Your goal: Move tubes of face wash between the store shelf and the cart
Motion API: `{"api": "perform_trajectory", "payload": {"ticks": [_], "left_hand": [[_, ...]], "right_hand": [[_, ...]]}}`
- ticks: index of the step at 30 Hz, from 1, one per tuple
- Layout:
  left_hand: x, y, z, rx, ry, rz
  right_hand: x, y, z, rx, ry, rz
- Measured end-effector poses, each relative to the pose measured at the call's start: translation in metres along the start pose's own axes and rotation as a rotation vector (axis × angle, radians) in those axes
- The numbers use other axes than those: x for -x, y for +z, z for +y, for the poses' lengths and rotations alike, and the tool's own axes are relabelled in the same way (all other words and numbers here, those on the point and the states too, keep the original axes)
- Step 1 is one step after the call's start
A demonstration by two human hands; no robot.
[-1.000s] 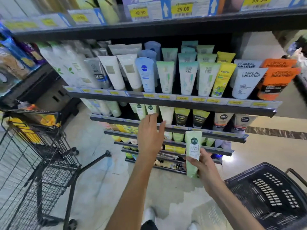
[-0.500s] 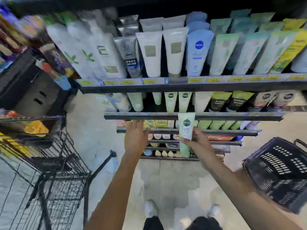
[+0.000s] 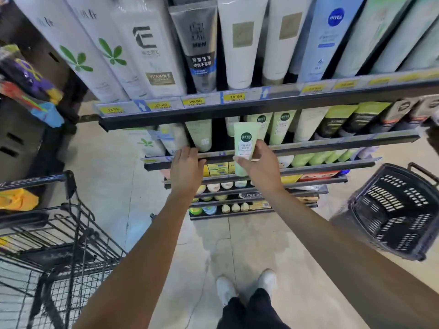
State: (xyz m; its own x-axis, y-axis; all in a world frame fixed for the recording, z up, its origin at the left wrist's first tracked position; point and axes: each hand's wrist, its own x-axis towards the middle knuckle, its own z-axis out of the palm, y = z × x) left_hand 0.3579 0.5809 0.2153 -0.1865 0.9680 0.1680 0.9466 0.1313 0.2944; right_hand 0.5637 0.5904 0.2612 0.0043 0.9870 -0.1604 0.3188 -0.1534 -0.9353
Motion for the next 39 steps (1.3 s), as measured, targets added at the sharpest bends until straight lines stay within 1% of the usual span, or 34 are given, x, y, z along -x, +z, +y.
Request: {"api": "perform_trajectory", "payload": {"ticks": [5,10,14,20,30,35,39], "left_hand": [[-0.005,0.007,-0.01,-0.037,0.058,-0.006],[-0.007,0.011,-0.017,-0.039,0.066,-0.015],[-0.007,0.014,-0.02,-0.031,0.081,0.0],[-0.007,0.016,-0.019,-0.009,0.067,0.012],[-0.007,0.013,-0.015,0.015,0.046,0.018],[-0.006,0.007,-0.008,0.099,-0.016,0.016],[-0.007,-0.003,0.009,0.274,-0.179,0.034]], "right_hand": [[-0.026,0.025,-0.012,0.008,-0.066,0.072],[-0.04,0.038,-0.015,0.028,-0.097,0.105],[-0.048,0.043,-0.012,0.041,-0.074,0.118],[-0.056,0.048,-0.005,0.174,-0.028,0.108],[-0.068,0.052,-0.008,0.234,-0.008,0.144],[-0.064,0.05,-0.005,0.229,-0.017,0.155],[-0.06,0.048,-0.003,0.245,-0.016,0.175]]}}
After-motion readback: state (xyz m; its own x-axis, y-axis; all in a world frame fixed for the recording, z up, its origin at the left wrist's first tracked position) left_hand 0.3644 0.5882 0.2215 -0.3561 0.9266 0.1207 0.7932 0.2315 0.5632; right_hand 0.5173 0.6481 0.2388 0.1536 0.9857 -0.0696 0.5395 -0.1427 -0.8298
